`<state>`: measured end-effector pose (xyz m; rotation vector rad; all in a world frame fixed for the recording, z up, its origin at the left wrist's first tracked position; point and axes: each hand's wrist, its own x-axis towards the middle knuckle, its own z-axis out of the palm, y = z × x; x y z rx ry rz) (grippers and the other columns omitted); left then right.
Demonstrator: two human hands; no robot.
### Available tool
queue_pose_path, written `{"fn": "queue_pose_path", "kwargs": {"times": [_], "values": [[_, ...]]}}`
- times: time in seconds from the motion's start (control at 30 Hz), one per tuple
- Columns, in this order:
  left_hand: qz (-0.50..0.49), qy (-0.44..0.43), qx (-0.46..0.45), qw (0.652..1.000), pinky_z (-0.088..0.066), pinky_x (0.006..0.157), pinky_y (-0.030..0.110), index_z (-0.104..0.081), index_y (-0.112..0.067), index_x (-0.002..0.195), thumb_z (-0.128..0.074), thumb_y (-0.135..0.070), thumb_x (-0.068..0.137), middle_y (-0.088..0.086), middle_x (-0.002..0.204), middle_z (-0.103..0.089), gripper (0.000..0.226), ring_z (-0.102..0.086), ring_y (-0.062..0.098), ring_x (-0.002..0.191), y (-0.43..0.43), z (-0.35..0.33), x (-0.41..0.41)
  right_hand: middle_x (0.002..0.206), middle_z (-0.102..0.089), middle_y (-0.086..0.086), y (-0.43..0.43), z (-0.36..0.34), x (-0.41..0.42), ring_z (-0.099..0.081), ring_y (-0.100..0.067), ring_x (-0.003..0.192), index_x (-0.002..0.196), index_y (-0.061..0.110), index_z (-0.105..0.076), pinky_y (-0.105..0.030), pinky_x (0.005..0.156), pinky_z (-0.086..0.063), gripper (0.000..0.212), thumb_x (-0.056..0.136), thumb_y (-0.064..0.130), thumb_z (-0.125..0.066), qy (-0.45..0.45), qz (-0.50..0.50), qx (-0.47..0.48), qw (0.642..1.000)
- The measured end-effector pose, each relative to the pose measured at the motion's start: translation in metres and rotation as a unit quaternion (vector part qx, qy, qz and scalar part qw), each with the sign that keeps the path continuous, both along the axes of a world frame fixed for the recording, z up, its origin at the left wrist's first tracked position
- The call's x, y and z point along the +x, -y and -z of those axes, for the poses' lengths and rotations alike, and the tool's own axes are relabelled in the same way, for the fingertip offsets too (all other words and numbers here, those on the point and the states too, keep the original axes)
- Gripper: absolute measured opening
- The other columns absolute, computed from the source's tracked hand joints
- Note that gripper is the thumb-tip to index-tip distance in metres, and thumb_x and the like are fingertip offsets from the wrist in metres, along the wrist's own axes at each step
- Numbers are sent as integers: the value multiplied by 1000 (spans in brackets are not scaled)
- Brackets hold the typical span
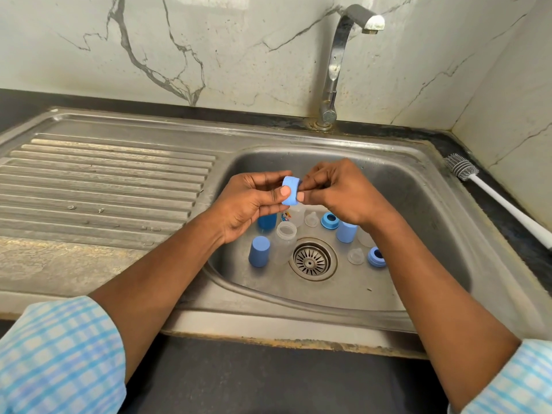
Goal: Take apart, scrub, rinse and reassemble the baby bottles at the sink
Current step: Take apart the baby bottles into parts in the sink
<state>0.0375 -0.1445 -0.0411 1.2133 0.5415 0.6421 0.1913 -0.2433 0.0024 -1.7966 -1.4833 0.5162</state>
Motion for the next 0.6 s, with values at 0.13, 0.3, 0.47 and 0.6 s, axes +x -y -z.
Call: {"fn": "queue_pose_path", "kwargs": {"times": [0.13,0.3,0.47,0.6], "values": [[1,30,-21,999,-60,82,32,-68,-10,113,-69,-8,71,6,104,-75,42,-72,22,97,-2,-4,1,80,-74,-9,0,0,-5,-63,-11,65,85,9,-78,-22,64,-52,11,76,2,-80,-104,70,59,990],[9,52,-26,998,-60,83,33,-67,-11,112,-69,-6,69,5,101,-76,44,-72,23,97,0,-5,3,67,-68,-3,-1,-2,-11,-58,-3,54,77,5,-73,-17,54,-49,13,72,-4,-80,-139,102,101,980],[0,89,-35,995,-61,80,33,-67,-12,106,-68,2,66,4,100,-75,42,-73,21,93,1,-7,2,86,-73,-13,4,-5,-12,-69,-18,78,78,8,-68,-29,75,-60,20,74,-9,-78,-252,64,146,954],[-18,89,-33,995,-61,82,35,-66,-11,104,-69,1,65,6,100,-74,41,-73,22,93,-2,-7,1,92,-74,-9,2,-3,-10,-69,-14,85,88,8,-69,-26,79,-59,20,78,-8,-75,-233,41,147,960]]}}
